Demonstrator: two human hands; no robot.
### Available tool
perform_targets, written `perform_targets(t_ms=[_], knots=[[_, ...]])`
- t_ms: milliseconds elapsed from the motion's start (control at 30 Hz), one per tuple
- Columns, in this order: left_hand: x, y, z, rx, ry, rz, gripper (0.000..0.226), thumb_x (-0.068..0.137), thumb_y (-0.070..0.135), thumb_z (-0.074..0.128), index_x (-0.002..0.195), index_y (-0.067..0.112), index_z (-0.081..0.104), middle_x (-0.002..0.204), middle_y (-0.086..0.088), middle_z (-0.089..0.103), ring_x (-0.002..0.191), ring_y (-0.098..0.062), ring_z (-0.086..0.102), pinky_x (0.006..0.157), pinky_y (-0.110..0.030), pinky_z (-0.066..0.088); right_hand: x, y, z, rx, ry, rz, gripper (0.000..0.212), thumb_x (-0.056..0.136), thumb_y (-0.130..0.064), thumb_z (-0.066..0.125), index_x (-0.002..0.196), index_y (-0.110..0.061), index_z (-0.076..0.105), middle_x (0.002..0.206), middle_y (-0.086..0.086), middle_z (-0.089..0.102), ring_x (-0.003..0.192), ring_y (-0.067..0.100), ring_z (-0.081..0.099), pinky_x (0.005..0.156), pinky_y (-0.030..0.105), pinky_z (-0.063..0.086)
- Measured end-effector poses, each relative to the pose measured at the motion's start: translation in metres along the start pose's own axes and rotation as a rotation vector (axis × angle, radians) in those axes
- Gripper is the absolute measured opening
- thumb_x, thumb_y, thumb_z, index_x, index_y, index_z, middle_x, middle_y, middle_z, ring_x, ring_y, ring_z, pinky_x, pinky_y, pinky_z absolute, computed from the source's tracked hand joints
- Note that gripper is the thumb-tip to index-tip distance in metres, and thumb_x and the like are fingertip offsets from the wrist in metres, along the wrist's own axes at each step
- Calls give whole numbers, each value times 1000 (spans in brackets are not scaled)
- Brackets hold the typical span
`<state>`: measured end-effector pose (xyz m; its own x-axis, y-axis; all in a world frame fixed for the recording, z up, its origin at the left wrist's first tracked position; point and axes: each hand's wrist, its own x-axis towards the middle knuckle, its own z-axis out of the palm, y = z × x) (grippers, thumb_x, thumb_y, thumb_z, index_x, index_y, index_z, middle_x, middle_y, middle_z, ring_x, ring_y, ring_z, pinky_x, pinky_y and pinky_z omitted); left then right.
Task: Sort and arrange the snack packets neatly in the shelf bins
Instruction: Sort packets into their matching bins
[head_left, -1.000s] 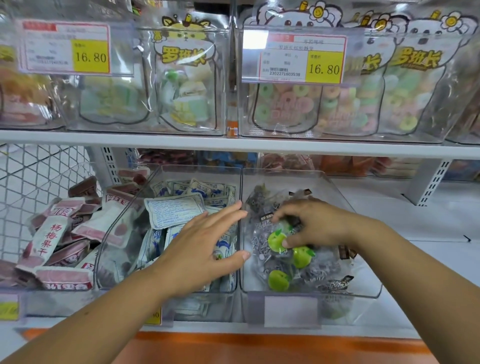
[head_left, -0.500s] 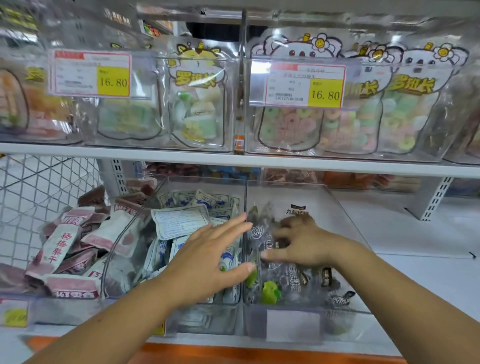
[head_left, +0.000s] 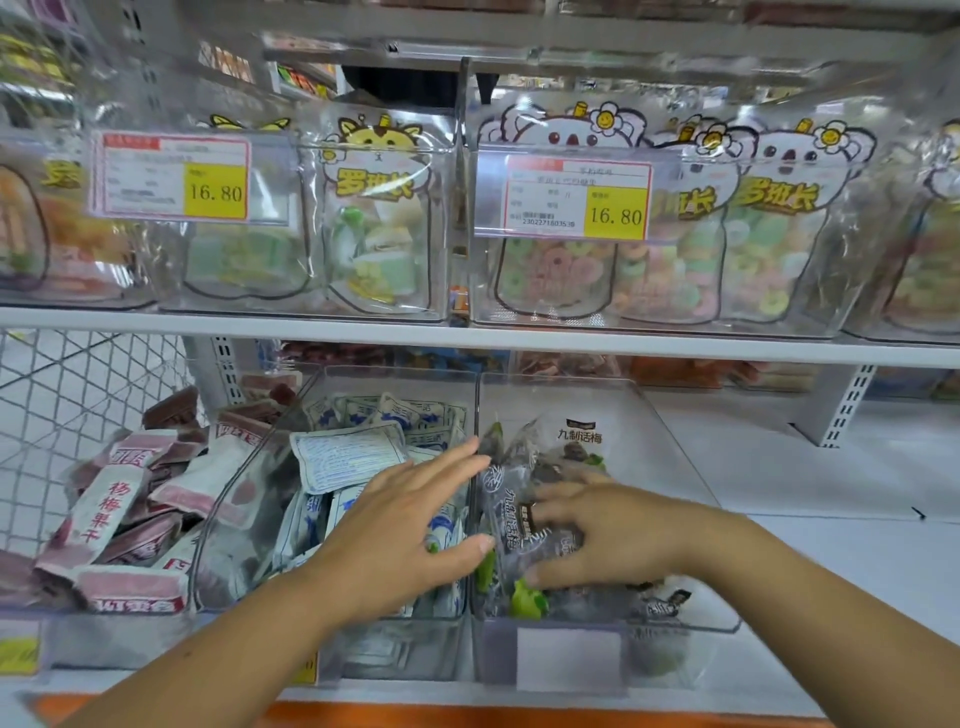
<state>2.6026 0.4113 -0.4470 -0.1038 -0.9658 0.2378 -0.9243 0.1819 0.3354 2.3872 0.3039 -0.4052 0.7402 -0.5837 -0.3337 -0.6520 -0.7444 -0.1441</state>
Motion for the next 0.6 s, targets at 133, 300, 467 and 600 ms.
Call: perform_targets(t_ms=[133,300,467,600], knots=[[0,0,1,16,1,5,72,80,77,27,145,56,3,149,42,-12,143,4,4,117,-27,2,-12,15,-14,42,-45,80,92,67,-77,63,145,-55,18,158,-18,-13,148,19,-4,120,42,13],[1,1,1,14,2,13,73,80,77,27,146,55,4,149,41,-12,139,10,4,113,-23,2,9,28,7,63,69,147,86,70,-63,72,144,-46,31,160,-7,-6,143,27,24,112,39,32],[0,2,2,41,9,6,77,79,83,26,146,55,3,149,41,-12,136,10,4,113,-26,5,18,44,6,70,374,210,82,76,-54,73,144,-48,28,155,5,22,129,29,46,101,35,41],[-1,2,3,59,14,-3,76,79,81,25,146,55,3,151,39,-11,139,7,3,113,-27,4,-4,43,-19,236,239,92,86,77,-47,75,147,-46,26,156,-3,24,138,18,34,108,27,30]])
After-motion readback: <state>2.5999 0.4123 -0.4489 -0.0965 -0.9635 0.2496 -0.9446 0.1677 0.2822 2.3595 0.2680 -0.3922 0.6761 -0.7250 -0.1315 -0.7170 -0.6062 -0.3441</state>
